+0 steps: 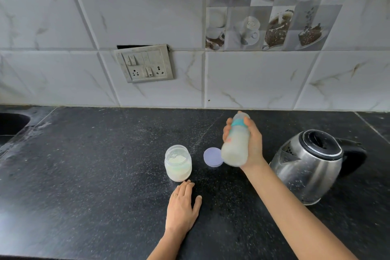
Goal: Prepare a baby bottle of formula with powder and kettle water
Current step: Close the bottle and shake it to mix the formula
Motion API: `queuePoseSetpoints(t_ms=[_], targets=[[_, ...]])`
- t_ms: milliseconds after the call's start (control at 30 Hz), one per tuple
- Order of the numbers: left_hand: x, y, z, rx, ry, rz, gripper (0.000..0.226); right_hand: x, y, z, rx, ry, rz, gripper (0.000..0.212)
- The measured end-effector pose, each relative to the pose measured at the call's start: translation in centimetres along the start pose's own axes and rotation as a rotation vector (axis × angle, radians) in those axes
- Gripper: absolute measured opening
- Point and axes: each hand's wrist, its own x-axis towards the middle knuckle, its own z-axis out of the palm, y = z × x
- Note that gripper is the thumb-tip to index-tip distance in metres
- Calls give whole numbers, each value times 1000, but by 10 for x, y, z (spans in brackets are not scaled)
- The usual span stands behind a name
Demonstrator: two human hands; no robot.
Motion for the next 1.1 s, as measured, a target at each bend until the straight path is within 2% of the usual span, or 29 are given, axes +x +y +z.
queuePoseSetpoints(t_ms=[67,133,200,233,367,467,533,600,700,800,1100], targets=[[-1,0,0,-4,-1,1,46,2,-3,0,99,51,-19,42],[-1,0,1,-8,-5,-1,46,-3,-3,1,-40,-41,43,58],[0,0,0,-8,-9,2,46,-9,-4,4,-215,-147,58,56],[0,0,0,-6,-8,3,46,-10,-4,6,-219,-147,47,54],[0,-1,0,-6,-15,1,46,-2,-8,8,36,32,5,59],[0,-1,0,-18,-7,16,45,-8,-3,13,-171,-97,113,73],[0,-1,0,-24,-3,20,45,-11,-1,16,-274,-163,76,80],[0,-1,-1,-29,-6,21,46,-8,-2,22,-235,-153,46,68],[-2,-2,-1,-32,-12,27,46,-1,-3,33,-133,-54,65,35],[-2,-3,-1,-34,-12,28,47,0,-1,36,-23,-14,83,31],[-2,-3,-1,-39,-5,38,45,-2,0,39,-32,-2,29,22]])
